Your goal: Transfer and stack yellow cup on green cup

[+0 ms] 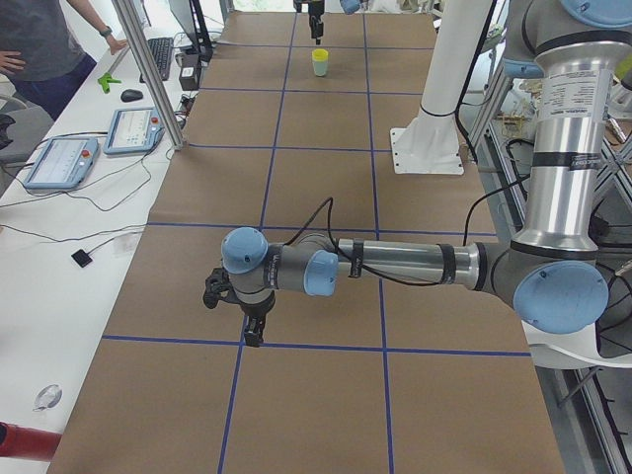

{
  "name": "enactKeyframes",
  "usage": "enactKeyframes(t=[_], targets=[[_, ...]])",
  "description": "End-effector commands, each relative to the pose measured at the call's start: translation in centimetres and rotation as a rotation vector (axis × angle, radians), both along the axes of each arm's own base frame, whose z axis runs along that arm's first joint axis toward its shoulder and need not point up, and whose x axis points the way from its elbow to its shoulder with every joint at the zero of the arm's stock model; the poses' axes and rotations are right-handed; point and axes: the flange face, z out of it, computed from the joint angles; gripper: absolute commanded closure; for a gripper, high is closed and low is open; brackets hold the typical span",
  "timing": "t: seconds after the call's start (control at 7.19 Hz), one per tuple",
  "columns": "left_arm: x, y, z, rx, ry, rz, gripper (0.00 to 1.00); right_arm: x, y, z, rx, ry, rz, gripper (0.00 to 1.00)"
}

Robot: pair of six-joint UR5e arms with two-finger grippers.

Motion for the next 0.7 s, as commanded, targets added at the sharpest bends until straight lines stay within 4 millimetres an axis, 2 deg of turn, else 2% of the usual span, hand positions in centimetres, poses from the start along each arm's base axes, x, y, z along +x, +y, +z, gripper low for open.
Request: enactKeyframes(t=[0.0,0.14,0.42,0.56], targets=[[-0.1,0.8,0.4,-0.005,-0.002,0.0,0.0,4.9,-1.6,1.8,-0.004,0.044,0.095,0.01],[-0.1,0.8,-0.1,0.004,-0.001,0.001,0.0,7.8,-1.6,3.2,0.022,0.081,0.077,0.01],[-0.5,0.8,-0.1,0.024,-0.004,0.015,0.0,14.8,-1.5,5.0,0.014,0.142,0.037,0.01],[-2.8,1.4,0.4,0.019,-0.009,0.036,0.0,17.5,-1.0,5.7,-0.016,0.15,0.06,0.01]])
